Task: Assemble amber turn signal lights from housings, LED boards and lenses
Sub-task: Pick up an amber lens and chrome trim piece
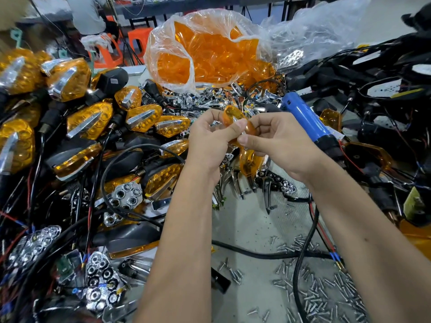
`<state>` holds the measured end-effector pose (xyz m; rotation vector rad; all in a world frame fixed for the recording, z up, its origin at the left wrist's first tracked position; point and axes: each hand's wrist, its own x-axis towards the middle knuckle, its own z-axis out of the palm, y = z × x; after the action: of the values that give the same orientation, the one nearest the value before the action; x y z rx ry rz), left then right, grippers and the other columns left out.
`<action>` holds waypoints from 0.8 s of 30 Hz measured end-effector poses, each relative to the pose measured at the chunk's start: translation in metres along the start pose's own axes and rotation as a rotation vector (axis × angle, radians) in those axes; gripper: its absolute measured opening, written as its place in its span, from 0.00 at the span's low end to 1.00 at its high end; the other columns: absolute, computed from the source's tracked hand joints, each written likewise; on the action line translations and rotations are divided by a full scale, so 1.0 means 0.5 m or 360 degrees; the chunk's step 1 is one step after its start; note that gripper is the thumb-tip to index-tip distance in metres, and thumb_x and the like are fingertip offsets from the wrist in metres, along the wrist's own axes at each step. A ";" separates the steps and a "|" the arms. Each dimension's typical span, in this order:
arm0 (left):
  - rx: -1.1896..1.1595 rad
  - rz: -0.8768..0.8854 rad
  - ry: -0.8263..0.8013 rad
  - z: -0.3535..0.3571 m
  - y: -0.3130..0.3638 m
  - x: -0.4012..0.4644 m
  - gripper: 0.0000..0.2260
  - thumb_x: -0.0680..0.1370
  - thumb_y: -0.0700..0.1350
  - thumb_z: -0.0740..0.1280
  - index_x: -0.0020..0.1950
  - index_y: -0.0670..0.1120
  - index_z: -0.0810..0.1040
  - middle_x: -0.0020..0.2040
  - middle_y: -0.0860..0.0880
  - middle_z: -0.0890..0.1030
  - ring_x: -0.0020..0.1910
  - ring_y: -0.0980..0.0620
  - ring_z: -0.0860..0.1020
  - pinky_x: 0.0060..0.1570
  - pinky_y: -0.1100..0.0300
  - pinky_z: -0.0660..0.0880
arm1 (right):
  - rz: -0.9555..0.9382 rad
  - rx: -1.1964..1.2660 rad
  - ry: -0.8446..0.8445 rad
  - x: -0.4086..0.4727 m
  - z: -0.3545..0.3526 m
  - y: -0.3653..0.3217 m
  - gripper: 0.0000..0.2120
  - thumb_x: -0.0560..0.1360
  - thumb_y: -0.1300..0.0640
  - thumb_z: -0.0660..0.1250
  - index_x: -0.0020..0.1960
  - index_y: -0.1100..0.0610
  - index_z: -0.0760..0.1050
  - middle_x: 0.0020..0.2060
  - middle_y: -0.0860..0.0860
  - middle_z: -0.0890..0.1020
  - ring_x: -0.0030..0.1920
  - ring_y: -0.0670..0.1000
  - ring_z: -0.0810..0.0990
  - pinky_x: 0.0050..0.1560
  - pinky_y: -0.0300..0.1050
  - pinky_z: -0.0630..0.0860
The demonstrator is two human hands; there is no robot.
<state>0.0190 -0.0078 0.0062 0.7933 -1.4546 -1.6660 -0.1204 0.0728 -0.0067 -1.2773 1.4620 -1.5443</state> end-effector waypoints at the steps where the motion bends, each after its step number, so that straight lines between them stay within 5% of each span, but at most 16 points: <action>1: -0.0005 0.0006 0.0003 -0.001 0.000 0.000 0.10 0.77 0.35 0.74 0.44 0.45 0.75 0.37 0.48 0.84 0.37 0.49 0.80 0.43 0.53 0.78 | -0.0029 -0.0038 0.0023 0.000 0.003 0.000 0.07 0.73 0.64 0.78 0.49 0.63 0.82 0.37 0.53 0.82 0.36 0.51 0.77 0.34 0.37 0.74; 8: -0.0010 0.0085 0.0028 0.014 -0.003 -0.007 0.08 0.77 0.38 0.75 0.48 0.43 0.76 0.38 0.45 0.85 0.35 0.52 0.83 0.36 0.62 0.79 | -0.0038 -0.0105 0.0027 -0.003 -0.022 -0.004 0.09 0.74 0.61 0.78 0.52 0.61 0.83 0.39 0.53 0.84 0.37 0.51 0.79 0.36 0.40 0.78; 12: 0.0002 0.0006 0.0050 0.035 -0.012 -0.006 0.05 0.79 0.40 0.73 0.47 0.46 0.78 0.35 0.48 0.83 0.35 0.53 0.80 0.41 0.57 0.80 | -0.0125 -0.0182 0.0180 -0.004 -0.025 -0.005 0.08 0.73 0.62 0.80 0.47 0.63 0.82 0.35 0.53 0.84 0.33 0.46 0.78 0.34 0.38 0.76; 16: -0.0013 -0.0046 0.0149 0.053 -0.021 -0.005 0.05 0.78 0.43 0.75 0.48 0.49 0.79 0.39 0.43 0.82 0.36 0.49 0.78 0.45 0.49 0.80 | -0.0126 -0.0447 0.0257 -0.006 -0.004 -0.005 0.08 0.72 0.64 0.80 0.46 0.62 0.81 0.36 0.62 0.83 0.33 0.51 0.75 0.36 0.50 0.76; 19: 0.0083 -0.0068 0.0100 0.052 -0.021 -0.006 0.06 0.77 0.46 0.76 0.52 0.49 0.83 0.49 0.38 0.86 0.44 0.43 0.83 0.56 0.40 0.82 | -0.0159 -0.0799 0.0337 -0.008 -0.005 -0.007 0.07 0.71 0.60 0.80 0.41 0.56 0.82 0.29 0.54 0.78 0.28 0.43 0.69 0.31 0.41 0.70; 24: 0.0157 -0.0054 0.0006 0.044 -0.019 -0.008 0.03 0.77 0.45 0.76 0.47 0.47 0.85 0.46 0.40 0.87 0.48 0.38 0.86 0.55 0.37 0.82 | -0.0223 -0.1064 0.0298 -0.013 -0.011 -0.022 0.16 0.70 0.66 0.76 0.31 0.53 0.73 0.25 0.47 0.70 0.26 0.45 0.67 0.30 0.39 0.64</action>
<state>0.0011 0.0072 0.0001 0.8794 -1.5383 -1.6269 -0.1219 0.0827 0.0030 -1.6636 2.1634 -1.3273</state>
